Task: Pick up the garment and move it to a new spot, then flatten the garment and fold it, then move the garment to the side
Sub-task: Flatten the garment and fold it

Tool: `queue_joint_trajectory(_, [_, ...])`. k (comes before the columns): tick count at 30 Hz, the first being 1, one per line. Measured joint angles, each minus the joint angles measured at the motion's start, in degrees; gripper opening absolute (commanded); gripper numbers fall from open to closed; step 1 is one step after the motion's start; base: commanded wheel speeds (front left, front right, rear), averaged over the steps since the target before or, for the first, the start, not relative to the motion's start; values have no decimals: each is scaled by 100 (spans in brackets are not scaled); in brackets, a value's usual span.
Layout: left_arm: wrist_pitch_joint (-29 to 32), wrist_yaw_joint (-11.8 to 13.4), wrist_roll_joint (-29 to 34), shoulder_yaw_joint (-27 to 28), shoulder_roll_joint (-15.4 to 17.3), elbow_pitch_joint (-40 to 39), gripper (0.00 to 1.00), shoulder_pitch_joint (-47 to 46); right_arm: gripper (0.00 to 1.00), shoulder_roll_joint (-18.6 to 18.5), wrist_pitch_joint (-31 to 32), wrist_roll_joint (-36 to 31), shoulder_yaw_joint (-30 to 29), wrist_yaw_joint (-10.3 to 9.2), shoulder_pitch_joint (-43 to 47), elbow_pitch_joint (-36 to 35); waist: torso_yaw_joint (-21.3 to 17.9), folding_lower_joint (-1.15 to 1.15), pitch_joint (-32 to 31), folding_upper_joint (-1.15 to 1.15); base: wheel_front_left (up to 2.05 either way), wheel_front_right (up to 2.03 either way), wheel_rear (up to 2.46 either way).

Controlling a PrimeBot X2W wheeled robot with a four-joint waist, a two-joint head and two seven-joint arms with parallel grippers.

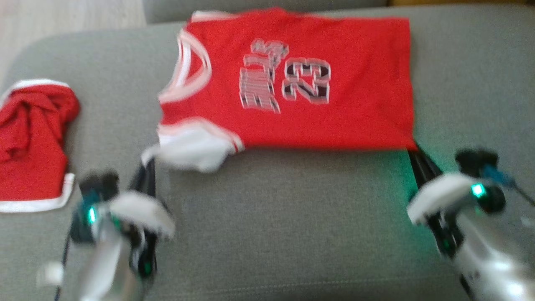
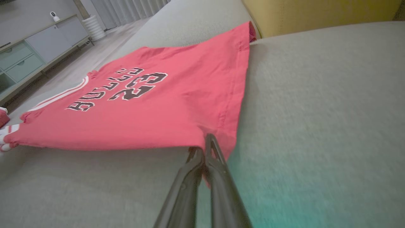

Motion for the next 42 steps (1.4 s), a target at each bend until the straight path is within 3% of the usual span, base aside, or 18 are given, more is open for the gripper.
queue_joint_trajectory(4, [124, 67, 9, -127, 5, -793, 0, 1100, 0, -98, -2, -130, -355, 0, 870, -302, 84, 0, -324, 0, 0, 0, 0])
queue_joint_trajectory(10, [1074, 428, -20, -257, 129, -2546, 0, 2632, 0, -83, 505, -452, -1127, 0, 2175, -1088, 269, 0, -726, 0, 0, 0, 0])
queue_joint_trajectory(16, [2076, 876, -30, -363, 281, -4347, 0, 3895, 0, 105, 1625, -1049, -2202, 0, 3477, -2464, 390, 0, -924, 0, 0, 0, 0])
queue_joint_trajectory(21, [2631, 1049, -49, -359, 456, -5160, 0, 4151, 0, 557, 2842, -1622, -2915, 0, 4318, -3824, 344, 0, -895, 0, 0, 0, 0])
queue_joint_trajectory(25, [2950, 1048, -155, -347, 554, -5336, 0, 4115, 0, 800, 3649, -1942, -3172, 0, 4522, -4667, 250, 0, -820, 0, 0, 0, 0])
queue_joint_trajectory(29, [3196, 962, -343, -320, 602, -5269, 0, 3726, 0, 809, 4367, -1994, -3288, 0, 4445, -4977, 146, 0, -713, 0, 0, 0, 0])
queue_joint_trajectory(36, [3482, 732, -760, -160, 625, -4746, 0, 2683, 0, 745, 5205, -1866, -3309, 0, 3701, -4821, 14, 0, -464, 0, 0, 0, 0])
queue_joint_trajectory(42, [3595, 448, -868, -149, 634, -3656, 0, 1331, 0, 547, 5345, -1595, -3271, 0, 2503, -4248, -83, 0, -90, 0, 0, 0, 0])
